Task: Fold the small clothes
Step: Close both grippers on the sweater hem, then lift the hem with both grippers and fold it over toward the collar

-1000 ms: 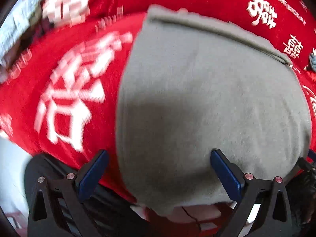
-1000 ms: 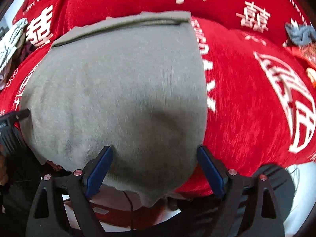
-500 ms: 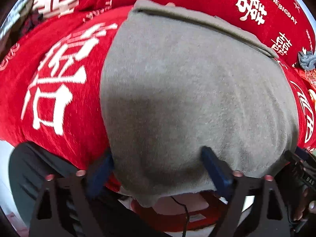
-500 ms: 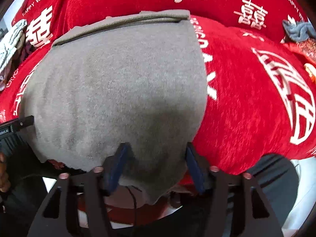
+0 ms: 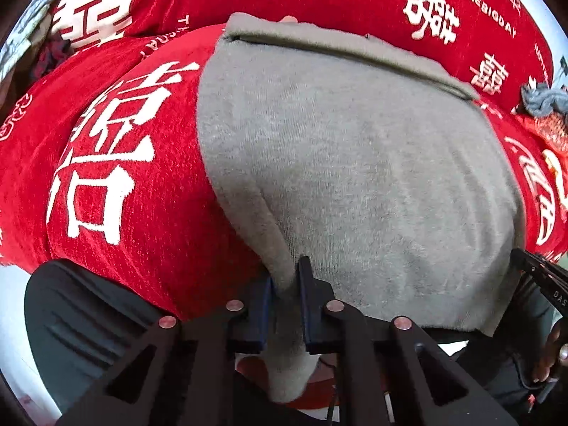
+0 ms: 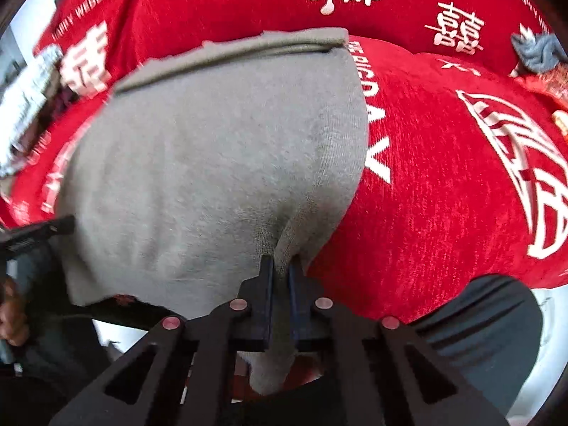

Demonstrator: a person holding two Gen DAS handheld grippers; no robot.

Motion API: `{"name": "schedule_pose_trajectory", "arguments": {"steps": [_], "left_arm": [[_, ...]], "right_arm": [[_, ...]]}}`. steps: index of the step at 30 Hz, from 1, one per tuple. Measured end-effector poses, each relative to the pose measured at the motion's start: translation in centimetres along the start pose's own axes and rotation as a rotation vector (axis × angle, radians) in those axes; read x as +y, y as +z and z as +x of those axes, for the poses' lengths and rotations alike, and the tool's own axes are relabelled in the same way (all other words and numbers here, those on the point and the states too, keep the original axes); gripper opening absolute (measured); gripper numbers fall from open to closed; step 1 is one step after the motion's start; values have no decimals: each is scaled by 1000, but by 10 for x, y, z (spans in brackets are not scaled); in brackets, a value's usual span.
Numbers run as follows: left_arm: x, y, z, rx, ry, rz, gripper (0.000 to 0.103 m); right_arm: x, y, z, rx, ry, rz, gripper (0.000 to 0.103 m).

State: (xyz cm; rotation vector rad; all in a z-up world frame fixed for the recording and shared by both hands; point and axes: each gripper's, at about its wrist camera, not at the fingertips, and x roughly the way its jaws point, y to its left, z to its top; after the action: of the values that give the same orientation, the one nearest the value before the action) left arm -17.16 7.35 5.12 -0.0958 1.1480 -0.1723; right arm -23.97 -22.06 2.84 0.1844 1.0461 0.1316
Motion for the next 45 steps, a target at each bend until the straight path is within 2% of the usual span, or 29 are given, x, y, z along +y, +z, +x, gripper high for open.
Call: {"name": "schedule_pose_trajectory", "arguments": {"steps": [3,5,6,11,15,19,20,21,22,23,24,25,27,29,33,36,38,39,40,41,42,43,45], "left_arm": [[4,16,-11,-39,-49,-25,14],[-1,30,-22,-82,-67,-26,14],[-1,39,-28,-110,-65,-19,10],[-8,106,-43,-215,-49,-6,10],[-2,153,-12,-165,-29,-37,10],[7,168,30,-76,-55,-68,12],[12,166,34,-61,-62,-79,15],[16,162,36,-53,-69,-90,29],[23,158,35,-56,-86,-104,54],[26,153,32,-65,-102,-113,68],[31,147,25,-91,-117,-132,88],[36,139,16,-120,-118,-150,89],[40,128,5,-129,-125,-153,89],[44,111,-2,-121,-158,-164,89],[39,89,8,-63,-181,-167,89],[29,90,24,-24,-195,-165,89],[18,95,25,-44,-174,-148,89],[12,98,27,-36,-196,-137,89],[6,100,27,-29,-210,-128,88],[2,101,28,-27,-213,-117,88],[-5,101,28,-24,-213,-92,70],[-10,101,29,-12,-220,-69,47],[-12,99,27,-1,-238,-63,32]], "right_arm": [[-8,13,-15,-59,127,35,7],[-11,25,-22,-102,179,42,7],[-11,33,-26,-125,195,43,7],[-13,92,-27,-241,192,73,7],[-16,135,3,-251,155,116,7],[-22,144,40,-179,130,140,7],[-25,143,46,-159,138,147,11],[-27,139,49,-147,148,156,12],[-29,136,48,-151,155,158,12],[-31,133,46,-158,166,159,13],[-34,127,41,-168,182,164,16],[-37,123,37,-173,192,173,20],[-42,112,27,-191,215,195,38],[-46,100,16,-212,228,207,47],[-43,83,17,-169,276,186,47],[-39,84,33,-124,253,169,47],[-38,88,47,-91,300,179,47],[-38,90,52,-83,309,184,47],[-37,92,55,-87,313,181,45],[-36,93,55,-95,315,169,32],[-35,94,55,-92,320,160,8],[-35,94,55,-84,333,158,8],[-33,92,50,-90,342,145,8]]}}
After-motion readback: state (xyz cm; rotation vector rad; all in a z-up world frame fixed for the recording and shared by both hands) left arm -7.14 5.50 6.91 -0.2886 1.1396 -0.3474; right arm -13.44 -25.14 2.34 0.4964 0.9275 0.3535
